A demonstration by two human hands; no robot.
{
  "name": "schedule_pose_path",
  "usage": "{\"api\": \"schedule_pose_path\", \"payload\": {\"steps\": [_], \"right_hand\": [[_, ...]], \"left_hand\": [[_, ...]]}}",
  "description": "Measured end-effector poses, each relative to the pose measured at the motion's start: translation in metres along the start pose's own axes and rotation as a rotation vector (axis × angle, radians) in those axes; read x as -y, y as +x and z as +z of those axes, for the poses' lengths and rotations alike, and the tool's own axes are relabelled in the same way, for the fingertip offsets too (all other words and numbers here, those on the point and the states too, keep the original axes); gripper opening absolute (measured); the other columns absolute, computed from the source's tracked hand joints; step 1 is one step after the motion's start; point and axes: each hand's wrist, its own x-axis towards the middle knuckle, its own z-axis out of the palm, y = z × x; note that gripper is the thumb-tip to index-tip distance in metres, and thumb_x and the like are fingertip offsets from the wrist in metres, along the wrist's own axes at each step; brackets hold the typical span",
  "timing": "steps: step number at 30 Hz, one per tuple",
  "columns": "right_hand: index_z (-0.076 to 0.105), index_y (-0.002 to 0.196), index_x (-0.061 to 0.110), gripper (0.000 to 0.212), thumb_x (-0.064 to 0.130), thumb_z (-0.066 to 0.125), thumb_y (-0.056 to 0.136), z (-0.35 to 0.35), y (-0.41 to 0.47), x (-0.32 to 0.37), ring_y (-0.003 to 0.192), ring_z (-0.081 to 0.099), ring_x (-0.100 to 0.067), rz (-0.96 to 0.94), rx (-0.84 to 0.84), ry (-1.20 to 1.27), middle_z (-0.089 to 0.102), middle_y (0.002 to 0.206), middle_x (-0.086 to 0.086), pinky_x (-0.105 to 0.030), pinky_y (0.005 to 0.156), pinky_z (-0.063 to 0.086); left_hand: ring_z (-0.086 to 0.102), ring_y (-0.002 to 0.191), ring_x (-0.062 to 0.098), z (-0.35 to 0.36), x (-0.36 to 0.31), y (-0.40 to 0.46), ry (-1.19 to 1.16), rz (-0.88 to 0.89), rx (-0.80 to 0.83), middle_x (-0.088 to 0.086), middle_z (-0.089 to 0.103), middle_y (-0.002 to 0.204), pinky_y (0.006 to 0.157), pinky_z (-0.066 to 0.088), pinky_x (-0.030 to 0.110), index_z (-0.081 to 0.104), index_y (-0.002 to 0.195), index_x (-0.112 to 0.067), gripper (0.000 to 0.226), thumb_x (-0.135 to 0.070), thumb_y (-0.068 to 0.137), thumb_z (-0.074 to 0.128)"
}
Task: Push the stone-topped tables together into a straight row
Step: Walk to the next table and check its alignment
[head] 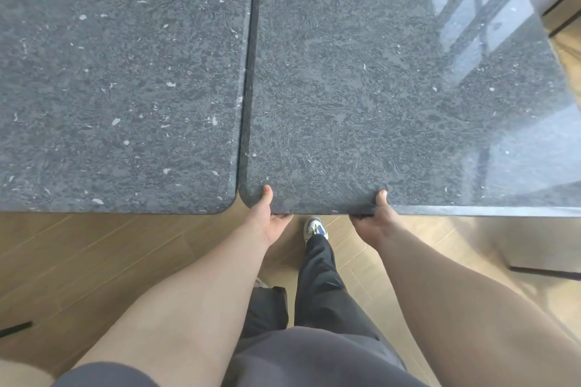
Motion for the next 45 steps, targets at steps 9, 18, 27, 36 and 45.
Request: {"api": "schedule_pose_path", "payload": {"steps": [9,18,27,36,45], "right_hand": [[0.056,0.105,0.002,0.04,0.039,0.067,0.094,-0.001,-0.004,-0.003,0.094,0.067,-0.033,-0.035,0.0,-0.01,0.068,0.102,-0.019,-0.045,0.099,0.052],[0.055,0.111,0.001,0.038,0.038,0.056,0.101,0.0,-0.021,-0.006,0.1,0.063,-0.031,-0.024,-0.007,-0.043,0.064,0.109,-0.019,-0.042,0.102,0.049],[0.057,0.126,0.006,0.038,0.036,0.053,0.103,0.002,-0.034,-0.002,0.108,0.065,-0.024,0.026,-0.013,-0.004,0.072,0.111,-0.013,-0.034,0.08,0.057],[0.057,0.133,0.01,0.04,0.032,0.057,0.1,0.026,-0.043,-0.004,0.121,0.062,-0.031,0.005,-0.212,-0.102,0.063,0.135,-0.012,-0.045,0.106,0.049],[0.055,0.122,0.016,0.027,0.02,0.055,0.095,0.065,-0.086,-0.041,0.091,0.062,-0.024,-0.023,-0.318,-0.329,0.063,0.111,-0.005,-0.037,0.078,0.054]], "left_hand": [[0.067,0.099,0.034,-0.004,-0.003,-0.004,0.025,0.0,-0.008,0.02,0.067,0.113,0.084,0.055,0.052,0.053,0.127,-0.006,0.044,-0.035,0.097,0.064],[0.066,0.104,0.034,-0.01,-0.005,-0.016,0.0,-0.061,-0.037,0.019,0.065,0.119,0.072,0.058,0.051,0.053,0.119,-0.006,0.035,-0.03,0.096,0.065],[0.061,0.117,0.038,-0.002,-0.012,-0.025,-0.085,-0.144,-0.105,0.021,0.062,0.128,0.106,0.047,0.056,0.051,0.13,-0.005,0.042,-0.026,0.097,0.066],[0.054,0.127,0.037,-0.007,-0.043,-0.045,0.144,-0.193,-0.183,0.026,0.058,0.131,0.113,0.042,0.049,0.05,0.131,0.002,0.029,-0.009,0.104,0.051],[0.055,0.126,0.036,-0.066,-0.128,-0.095,0.225,-0.004,-0.209,0.022,0.051,0.145,0.103,0.046,0.048,0.042,0.143,0.004,0.04,-0.009,0.107,0.031]]}}
